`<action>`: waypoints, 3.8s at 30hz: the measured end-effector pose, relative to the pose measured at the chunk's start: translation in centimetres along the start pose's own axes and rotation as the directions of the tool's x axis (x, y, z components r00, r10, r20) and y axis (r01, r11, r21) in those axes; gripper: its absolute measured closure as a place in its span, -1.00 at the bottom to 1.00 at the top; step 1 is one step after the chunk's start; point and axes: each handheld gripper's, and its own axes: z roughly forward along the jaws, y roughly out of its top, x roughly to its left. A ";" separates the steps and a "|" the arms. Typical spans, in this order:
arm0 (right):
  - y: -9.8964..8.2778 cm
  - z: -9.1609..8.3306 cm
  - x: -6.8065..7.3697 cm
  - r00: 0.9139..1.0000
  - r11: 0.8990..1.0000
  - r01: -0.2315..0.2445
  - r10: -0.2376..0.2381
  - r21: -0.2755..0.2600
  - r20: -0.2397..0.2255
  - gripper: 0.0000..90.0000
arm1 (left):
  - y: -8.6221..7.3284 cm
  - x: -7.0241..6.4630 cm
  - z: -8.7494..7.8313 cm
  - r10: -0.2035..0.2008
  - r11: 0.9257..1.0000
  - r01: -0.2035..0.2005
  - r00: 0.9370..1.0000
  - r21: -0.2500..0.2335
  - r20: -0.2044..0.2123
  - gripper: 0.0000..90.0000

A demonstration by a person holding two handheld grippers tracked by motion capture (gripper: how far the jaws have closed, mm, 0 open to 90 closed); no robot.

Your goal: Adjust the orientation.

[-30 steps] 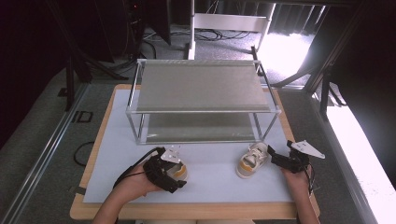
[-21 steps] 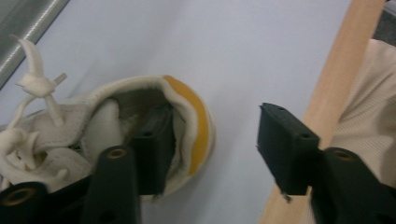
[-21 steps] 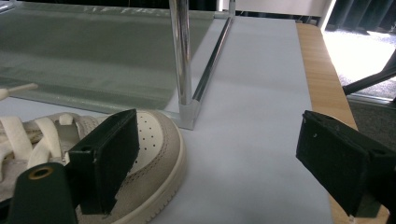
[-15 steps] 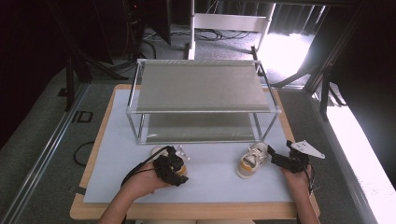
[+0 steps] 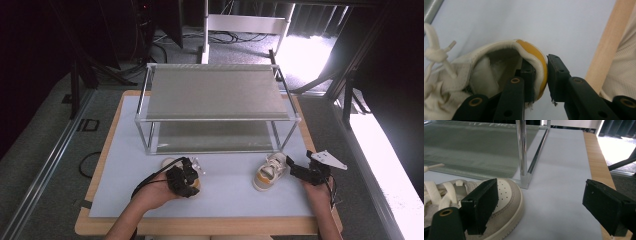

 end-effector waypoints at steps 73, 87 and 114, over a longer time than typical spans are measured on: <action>6.6 -3.5 3.2 0.955 0.981 0.160 -0.127 0.106 -0.267 -0.66 | 1.4 -0.9 0.5 0.248 0.961 -0.262 0.958 0.087 0.143 0.11; 8.8 -3.3 6.3 0.877 0.920 0.314 -0.187 0.234 -0.442 -0.45 | 1.4 -0.8 0.6 0.238 0.961 -0.256 0.958 0.102 0.158 0.11; 7.1 0.9 10.6 0.797 0.678 0.502 -0.122 0.537 -0.592 0.52 | 1.7 -0.9 1.1 0.200 0.967 -0.223 0.964 0.125 0.175 0.12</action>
